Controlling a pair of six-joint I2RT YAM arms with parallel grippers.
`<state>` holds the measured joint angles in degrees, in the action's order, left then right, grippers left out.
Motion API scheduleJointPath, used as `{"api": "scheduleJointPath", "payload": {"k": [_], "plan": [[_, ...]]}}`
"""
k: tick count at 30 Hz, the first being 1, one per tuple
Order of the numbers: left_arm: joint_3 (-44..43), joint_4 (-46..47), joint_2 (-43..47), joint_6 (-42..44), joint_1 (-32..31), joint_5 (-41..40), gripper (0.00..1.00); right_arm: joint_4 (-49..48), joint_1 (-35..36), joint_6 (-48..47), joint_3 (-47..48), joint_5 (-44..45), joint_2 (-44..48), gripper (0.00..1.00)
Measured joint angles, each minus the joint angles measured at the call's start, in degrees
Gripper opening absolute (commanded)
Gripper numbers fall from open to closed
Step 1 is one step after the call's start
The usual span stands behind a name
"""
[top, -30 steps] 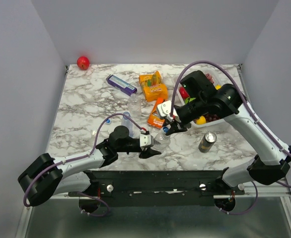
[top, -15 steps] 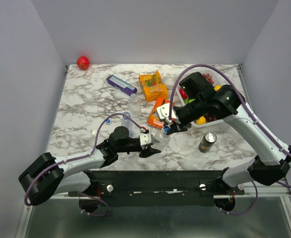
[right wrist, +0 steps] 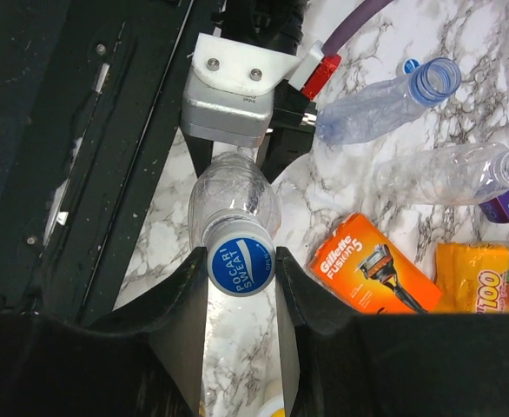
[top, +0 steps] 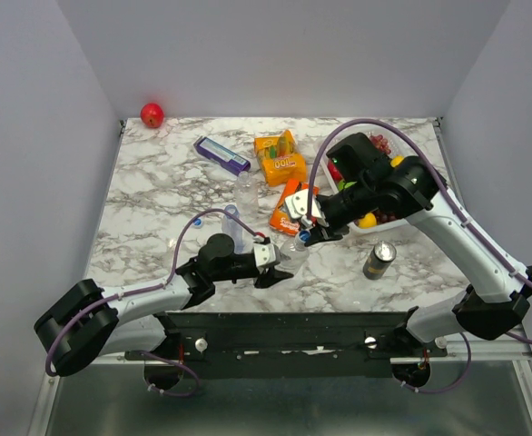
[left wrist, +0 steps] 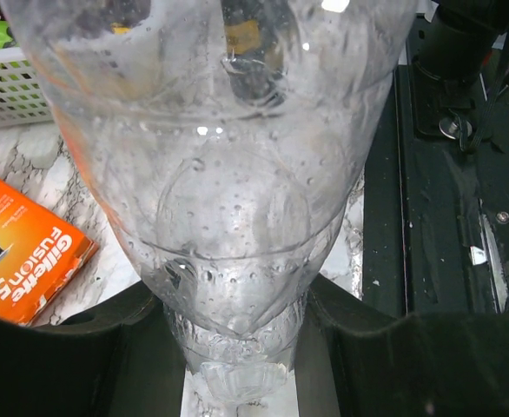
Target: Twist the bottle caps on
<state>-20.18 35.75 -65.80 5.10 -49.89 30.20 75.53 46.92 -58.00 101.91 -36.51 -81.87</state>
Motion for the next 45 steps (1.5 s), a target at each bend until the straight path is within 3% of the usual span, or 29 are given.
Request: {"api": "scheduleJointPath", "payload": {"k": [21, 29, 36, 45], "plan": [[1.4, 2.71, 0.02, -1.6, 1.51, -2.95, 0.0, -3.41, -0.13, 3.28, -1.42, 0.5, -0.55, 0.35], [2.64, 2.21, 0.02, -2.67, 1.51, -4.96, 0.0, -5.16, -0.13, 9.81, -3.56, 2.84, -0.96, 0.36], [3.26, 2.75, 0.11, -4.68, 1.49, -5.77, 0.0, -6.19, -0.15, 17.14, -3.5, 5.18, -1.51, 0.43], [3.26, 3.26, 0.24, -5.27, 1.55, -5.92, 0.0, -4.28, -0.13, 22.18, -0.09, 7.26, -4.09, 0.36]]}}
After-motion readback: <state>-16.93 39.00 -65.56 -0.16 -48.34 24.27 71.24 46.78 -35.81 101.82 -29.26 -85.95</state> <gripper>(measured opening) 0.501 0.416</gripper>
